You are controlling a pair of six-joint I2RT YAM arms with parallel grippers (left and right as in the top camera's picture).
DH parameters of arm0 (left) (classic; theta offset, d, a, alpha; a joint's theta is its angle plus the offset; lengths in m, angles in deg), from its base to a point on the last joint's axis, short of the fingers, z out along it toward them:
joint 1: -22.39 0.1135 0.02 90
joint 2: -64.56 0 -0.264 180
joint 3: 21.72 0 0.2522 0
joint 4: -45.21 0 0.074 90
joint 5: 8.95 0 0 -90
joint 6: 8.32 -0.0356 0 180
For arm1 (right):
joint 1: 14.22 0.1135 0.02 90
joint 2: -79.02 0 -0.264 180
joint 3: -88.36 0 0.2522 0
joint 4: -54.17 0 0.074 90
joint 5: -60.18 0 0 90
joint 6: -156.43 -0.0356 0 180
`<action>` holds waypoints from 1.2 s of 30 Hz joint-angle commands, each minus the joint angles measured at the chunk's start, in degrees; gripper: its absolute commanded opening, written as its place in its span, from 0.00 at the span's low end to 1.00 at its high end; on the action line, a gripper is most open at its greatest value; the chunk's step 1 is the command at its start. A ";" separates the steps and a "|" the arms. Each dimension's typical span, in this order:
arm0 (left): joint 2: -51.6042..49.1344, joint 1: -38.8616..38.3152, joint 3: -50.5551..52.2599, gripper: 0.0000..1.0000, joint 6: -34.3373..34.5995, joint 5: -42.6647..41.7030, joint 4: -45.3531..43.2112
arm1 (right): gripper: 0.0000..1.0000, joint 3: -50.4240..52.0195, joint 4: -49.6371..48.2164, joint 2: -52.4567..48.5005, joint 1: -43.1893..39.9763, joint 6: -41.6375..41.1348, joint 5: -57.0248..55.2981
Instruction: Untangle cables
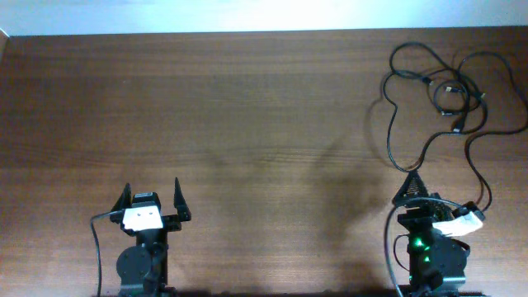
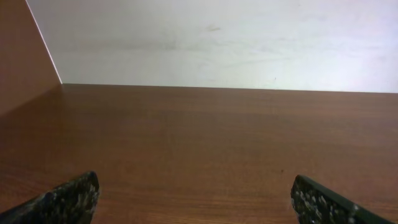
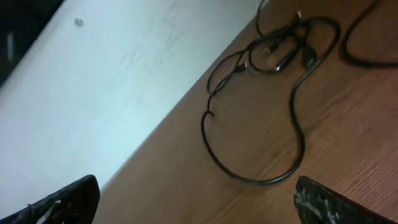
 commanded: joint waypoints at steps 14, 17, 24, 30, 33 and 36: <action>0.33 -0.22 0.11 0.99 -0.90 -0.39 0.33 | 0.99 4.33 -15.02 0.55 0.33 32.00 7.06; 0.33 -0.22 0.11 0.99 -0.90 -0.42 0.33 | 0.99 4.33 -8.94 0.55 0.55 34.67 8.72; 0.33 -0.22 0.11 0.99 -0.90 -0.42 0.33 | 0.99 4.33 -8.68 0.55 1.73 39.78 10.08; 0.33 -0.22 0.11 0.99 -0.90 -0.39 0.33 | 0.99 4.33 -8.68 0.55 1.75 47.17 10.54; 0.33 -0.22 0.11 0.99 -0.90 -0.42 0.33 | 0.99 4.33 -8.66 0.55 1.75 48.48 10.49; 0.33 -0.22 0.11 0.99 -0.90 -0.42 0.33 | 0.99 4.33 -8.66 0.55 1.75 48.50 10.47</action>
